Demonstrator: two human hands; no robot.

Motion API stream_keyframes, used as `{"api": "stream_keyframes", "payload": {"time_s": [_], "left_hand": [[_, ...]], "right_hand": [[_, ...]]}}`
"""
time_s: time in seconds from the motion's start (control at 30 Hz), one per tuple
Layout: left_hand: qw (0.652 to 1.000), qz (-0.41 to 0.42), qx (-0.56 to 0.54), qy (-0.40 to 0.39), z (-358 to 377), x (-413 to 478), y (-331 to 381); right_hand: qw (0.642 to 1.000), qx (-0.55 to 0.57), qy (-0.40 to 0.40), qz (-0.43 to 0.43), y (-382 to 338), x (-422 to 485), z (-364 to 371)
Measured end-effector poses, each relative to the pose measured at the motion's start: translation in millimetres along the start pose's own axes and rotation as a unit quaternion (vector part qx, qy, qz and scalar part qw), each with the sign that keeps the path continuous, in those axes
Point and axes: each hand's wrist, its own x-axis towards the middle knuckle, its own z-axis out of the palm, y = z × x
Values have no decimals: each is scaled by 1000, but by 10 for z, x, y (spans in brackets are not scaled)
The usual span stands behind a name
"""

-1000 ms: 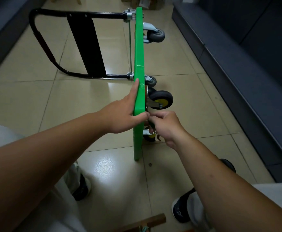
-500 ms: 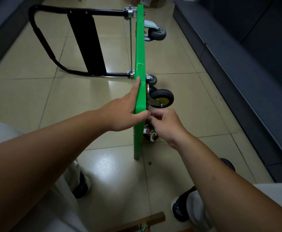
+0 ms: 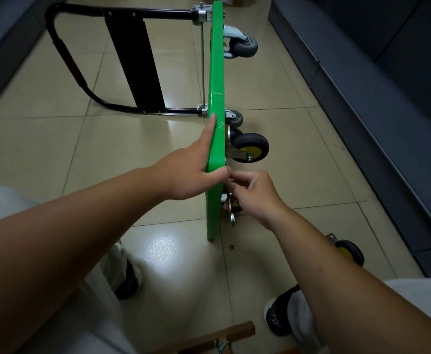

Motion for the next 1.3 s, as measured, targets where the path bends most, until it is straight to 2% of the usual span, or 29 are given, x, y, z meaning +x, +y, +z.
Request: {"api": "stream_keyframes", "payload": {"time_s": [0.23,0.4,0.6,0.87,0.9,0.97,1.03,1.13,1.2,1.3], "left_hand": [[1000,-9,12,7,4,7,-4],[1000,-11,9,1,0,25,-7],[1000,-15,14,-17,15,35,-34],[1000,-4,18,-6,13,25,-33],[1000,-1,17,-2,12,20,-28],[1000,2,15,1,8,8,-23],[1000,0,19,2,3,-5,-18],[1000,-7,17,4,-2,-22,13],[1000,-11,10,5,-1,-29,24],[1000,-16,5,3,-10,-33,29]], "right_hand": [[996,-36,32,-72,486,151,59],[994,-46,49,-84,666,359,51],[969,-185,68,-151,695,630,8],[947,-265,64,-170,744,608,2],[946,-277,59,-158,781,556,-21],[947,-310,48,-74,912,439,-64],[939,-335,44,62,1090,306,-122],[901,-361,12,243,1161,92,-235],[900,-334,9,279,1045,45,-273],[950,-209,81,215,694,125,-213]]}}
